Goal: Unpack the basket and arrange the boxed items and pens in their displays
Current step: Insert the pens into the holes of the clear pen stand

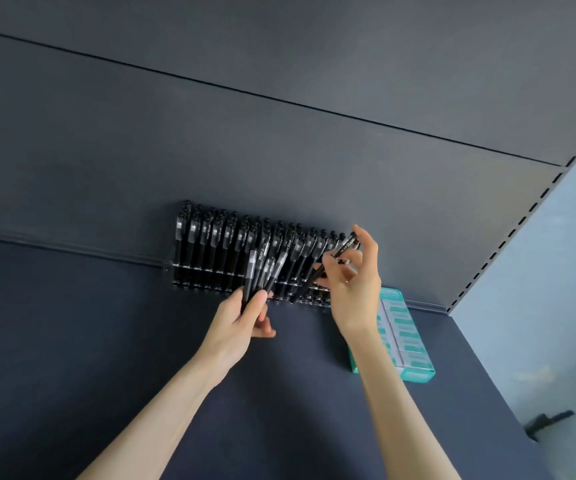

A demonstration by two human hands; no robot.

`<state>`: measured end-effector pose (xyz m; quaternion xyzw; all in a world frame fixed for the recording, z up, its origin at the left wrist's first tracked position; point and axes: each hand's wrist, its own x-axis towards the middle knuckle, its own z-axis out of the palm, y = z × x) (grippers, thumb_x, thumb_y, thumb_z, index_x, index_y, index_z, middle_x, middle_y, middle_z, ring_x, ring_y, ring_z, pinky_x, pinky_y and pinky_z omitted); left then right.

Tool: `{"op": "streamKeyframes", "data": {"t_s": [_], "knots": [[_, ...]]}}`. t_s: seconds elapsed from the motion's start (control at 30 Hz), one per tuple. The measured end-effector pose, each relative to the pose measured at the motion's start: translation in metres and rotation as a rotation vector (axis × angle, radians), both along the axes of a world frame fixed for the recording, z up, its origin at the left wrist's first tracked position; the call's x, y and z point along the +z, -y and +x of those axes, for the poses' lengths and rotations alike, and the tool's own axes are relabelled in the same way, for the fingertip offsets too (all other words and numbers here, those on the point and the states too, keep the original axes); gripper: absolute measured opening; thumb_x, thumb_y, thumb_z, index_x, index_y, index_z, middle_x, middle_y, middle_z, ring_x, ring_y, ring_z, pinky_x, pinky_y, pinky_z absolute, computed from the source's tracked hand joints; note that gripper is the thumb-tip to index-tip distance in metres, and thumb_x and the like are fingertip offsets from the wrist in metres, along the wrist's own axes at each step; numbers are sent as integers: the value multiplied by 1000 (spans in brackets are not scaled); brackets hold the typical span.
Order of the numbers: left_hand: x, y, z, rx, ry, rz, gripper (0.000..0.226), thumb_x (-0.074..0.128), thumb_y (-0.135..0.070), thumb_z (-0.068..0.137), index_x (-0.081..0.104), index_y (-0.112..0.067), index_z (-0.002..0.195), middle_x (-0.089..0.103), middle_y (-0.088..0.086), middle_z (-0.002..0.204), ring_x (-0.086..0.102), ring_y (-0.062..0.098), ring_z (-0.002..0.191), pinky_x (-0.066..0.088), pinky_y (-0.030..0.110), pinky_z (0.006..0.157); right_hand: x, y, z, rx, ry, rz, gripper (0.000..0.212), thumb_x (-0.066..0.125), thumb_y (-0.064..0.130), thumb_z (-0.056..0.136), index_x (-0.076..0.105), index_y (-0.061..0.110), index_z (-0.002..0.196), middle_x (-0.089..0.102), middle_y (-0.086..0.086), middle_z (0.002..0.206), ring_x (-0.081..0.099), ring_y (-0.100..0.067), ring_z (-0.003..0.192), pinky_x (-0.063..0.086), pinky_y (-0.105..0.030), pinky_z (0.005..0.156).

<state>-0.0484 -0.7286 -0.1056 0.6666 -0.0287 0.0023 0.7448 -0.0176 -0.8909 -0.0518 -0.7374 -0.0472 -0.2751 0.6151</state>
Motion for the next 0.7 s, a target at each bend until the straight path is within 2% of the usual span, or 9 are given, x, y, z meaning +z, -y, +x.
{"op": "streamKeyframes", "data": {"t_s": [0.1,0.17,0.23,0.33,0.4,0.47,0.6,0.7], "knots": [[-1,1,-5,26,40,25,24,48,-26,98,53,-5,87,49,-8,59,51,11,52,52,29,54,6,-3,10,-71,70,-42,56,61,7,88,42,53,115,53,20,80,57,-9,65,58,-36,67],[-1,2,-7,78,76,52,22,46,-25,99,48,-10,83,49,-6,60,47,10,46,44,24,45,8,-5,14,-127,90,-77,59,62,8,88,42,56,114,53,28,82,57,-9,68,56,-46,72],[0,3,-7,107,117,57,18,43,-24,100,47,-12,87,52,-8,66,41,11,43,36,23,41,6,-8,18,-158,115,-106,56,62,7,87,44,50,119,54,21,85,55,-11,74,55,-47,74],[0,4,-5,125,124,-8,16,43,-25,101,48,-11,94,53,-5,65,35,10,43,29,22,39,0,-11,20,-176,167,-192,50,61,5,88,48,31,129,55,-3,88,55,-11,77,53,-36,72],[-1,4,-4,128,125,-24,15,43,-25,100,49,-12,94,51,-5,63,33,10,43,28,21,39,-3,-11,20,-186,193,-243,49,59,5,89,48,23,133,54,-6,88,53,-12,75,47,-23,67],[-2,5,-4,138,127,-4,15,44,-26,100,50,-15,91,51,-5,63,33,10,44,29,19,40,-4,-11,20,-198,219,-320,48,57,6,90,47,19,135,53,-3,88,51,-13,72,44,-19,64],[-6,9,-6,113,146,54,17,44,-27,100,48,-15,89,51,-5,63,34,11,45,30,18,41,-4,-11,18,-211,197,-465,46,58,7,91,48,14,135,59,-4,88,55,-16,70,48,-28,69],[-6,10,-7,74,154,79,16,43,-27,100,48,-15,90,51,-6,63,34,11,45,30,18,41,-5,-10,16,-186,122,-537,38,60,10,90,51,14,126,59,5,84,57,-15,72,53,-40,71]]}}
